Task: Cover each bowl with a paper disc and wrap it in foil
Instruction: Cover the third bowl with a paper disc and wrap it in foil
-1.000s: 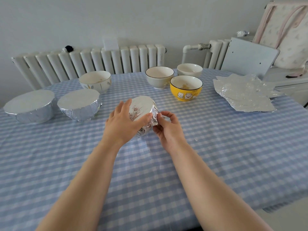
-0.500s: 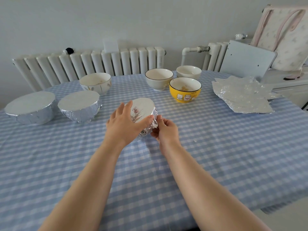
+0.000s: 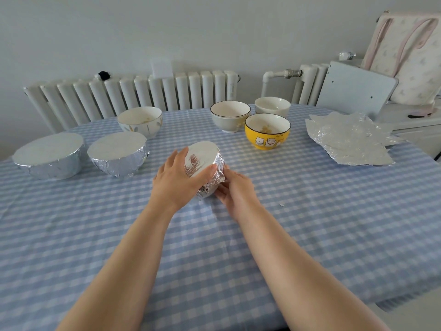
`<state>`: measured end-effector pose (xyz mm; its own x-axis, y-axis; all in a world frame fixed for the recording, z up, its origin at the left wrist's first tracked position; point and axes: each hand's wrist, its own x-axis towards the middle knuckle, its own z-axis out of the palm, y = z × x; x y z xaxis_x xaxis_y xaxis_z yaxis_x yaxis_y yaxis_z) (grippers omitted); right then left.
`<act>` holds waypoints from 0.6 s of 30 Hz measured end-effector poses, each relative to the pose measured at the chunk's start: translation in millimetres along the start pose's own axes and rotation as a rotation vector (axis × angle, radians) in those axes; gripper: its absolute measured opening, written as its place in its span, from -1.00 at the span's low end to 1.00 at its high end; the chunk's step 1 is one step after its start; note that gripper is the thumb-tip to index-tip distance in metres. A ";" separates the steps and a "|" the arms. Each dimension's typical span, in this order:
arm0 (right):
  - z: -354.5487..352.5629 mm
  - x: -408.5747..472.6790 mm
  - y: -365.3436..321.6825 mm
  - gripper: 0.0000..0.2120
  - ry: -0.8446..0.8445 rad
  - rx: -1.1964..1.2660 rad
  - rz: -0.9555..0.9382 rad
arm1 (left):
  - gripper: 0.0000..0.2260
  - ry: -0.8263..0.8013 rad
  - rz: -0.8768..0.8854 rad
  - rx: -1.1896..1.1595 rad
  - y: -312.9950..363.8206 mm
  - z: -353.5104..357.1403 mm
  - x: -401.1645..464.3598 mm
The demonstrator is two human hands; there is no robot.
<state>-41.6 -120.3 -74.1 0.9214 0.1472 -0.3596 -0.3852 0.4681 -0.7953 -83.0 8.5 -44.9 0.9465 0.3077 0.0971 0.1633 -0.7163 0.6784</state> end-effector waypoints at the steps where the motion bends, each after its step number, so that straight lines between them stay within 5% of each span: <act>1: 0.4 -0.7 -1.4 -0.70 -0.018 0.030 0.023 | -0.18 0.003 0.000 -0.006 0.0 -0.2 -0.2; 13: 6.0 1.7 7.7 -0.86 -0.049 0.170 0.047 | 0.00 -0.008 -0.021 -0.070 -4.1 -3.6 -5.6; 18: 5.7 -0.8 8.6 -0.76 -0.048 0.208 0.064 | -0.15 -0.009 -0.017 -0.072 -3.4 -3.9 -5.7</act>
<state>-45.4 -111.4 -77.9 0.8987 0.2211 -0.3788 -0.4287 0.6252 -0.6521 -90.0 11.6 -44.9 0.9463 0.3134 0.0787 0.1593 -0.6644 0.7302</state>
